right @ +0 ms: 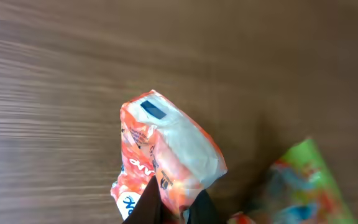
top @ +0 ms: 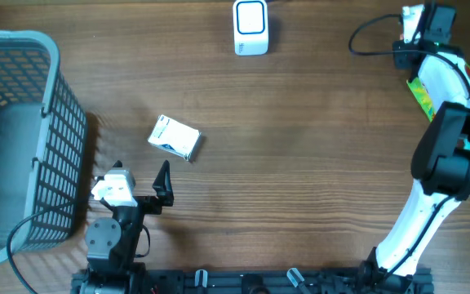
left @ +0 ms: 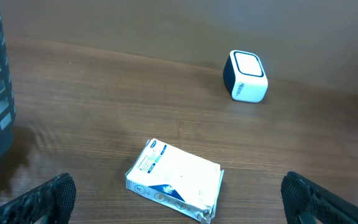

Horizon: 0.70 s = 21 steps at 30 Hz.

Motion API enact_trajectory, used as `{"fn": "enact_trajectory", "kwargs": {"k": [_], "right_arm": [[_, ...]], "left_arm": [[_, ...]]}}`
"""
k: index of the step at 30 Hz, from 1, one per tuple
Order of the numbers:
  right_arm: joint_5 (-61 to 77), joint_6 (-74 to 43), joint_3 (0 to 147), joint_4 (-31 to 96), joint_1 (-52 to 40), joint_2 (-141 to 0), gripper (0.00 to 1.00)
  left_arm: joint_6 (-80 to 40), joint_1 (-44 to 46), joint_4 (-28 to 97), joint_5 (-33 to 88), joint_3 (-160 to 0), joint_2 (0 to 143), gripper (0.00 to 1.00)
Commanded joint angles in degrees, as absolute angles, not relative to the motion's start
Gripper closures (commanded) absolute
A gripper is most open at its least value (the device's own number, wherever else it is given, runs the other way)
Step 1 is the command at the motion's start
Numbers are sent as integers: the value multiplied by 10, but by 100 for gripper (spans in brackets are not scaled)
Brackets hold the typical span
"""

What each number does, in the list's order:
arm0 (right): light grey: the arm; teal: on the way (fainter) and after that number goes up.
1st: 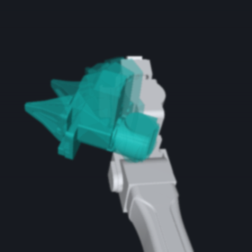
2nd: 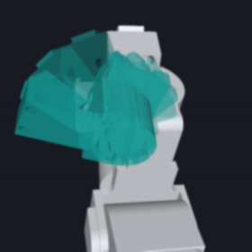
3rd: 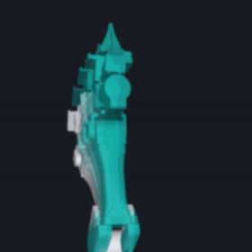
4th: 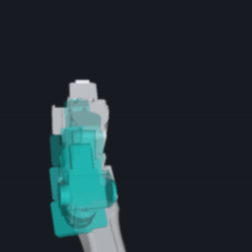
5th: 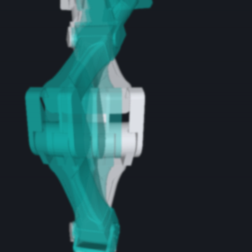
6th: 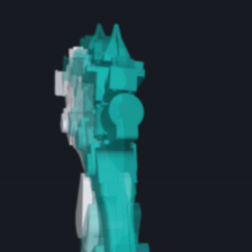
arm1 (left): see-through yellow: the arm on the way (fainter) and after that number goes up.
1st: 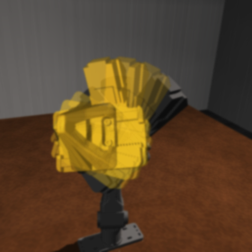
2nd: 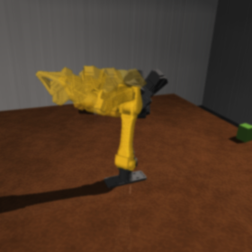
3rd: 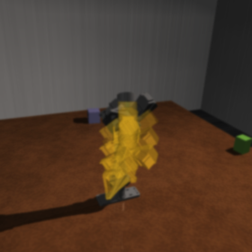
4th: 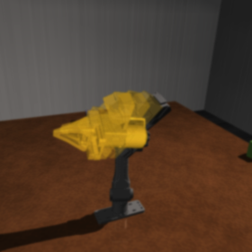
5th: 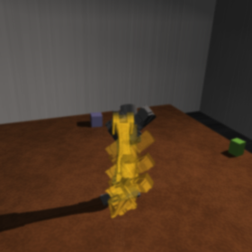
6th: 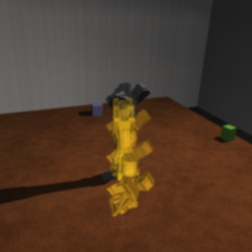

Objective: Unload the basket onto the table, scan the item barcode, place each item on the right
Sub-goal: 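Carry the pink box to the right edge and release it, then reach the right gripper to the white bandage box and grasp it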

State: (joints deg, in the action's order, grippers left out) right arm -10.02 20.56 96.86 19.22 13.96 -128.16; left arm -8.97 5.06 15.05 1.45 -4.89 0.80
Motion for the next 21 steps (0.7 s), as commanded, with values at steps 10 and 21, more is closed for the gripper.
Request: {"fn": "enact_trajectory", "kwargs": {"k": [10,21], "right_arm": [[586,84,967,432,-2,-1150,0],[319,168,906,245,-339,-1227,5]], "left_arm": [[-95,46,149,19,-46,5,0],[-95,46,149,19,-46,5,0]]}}
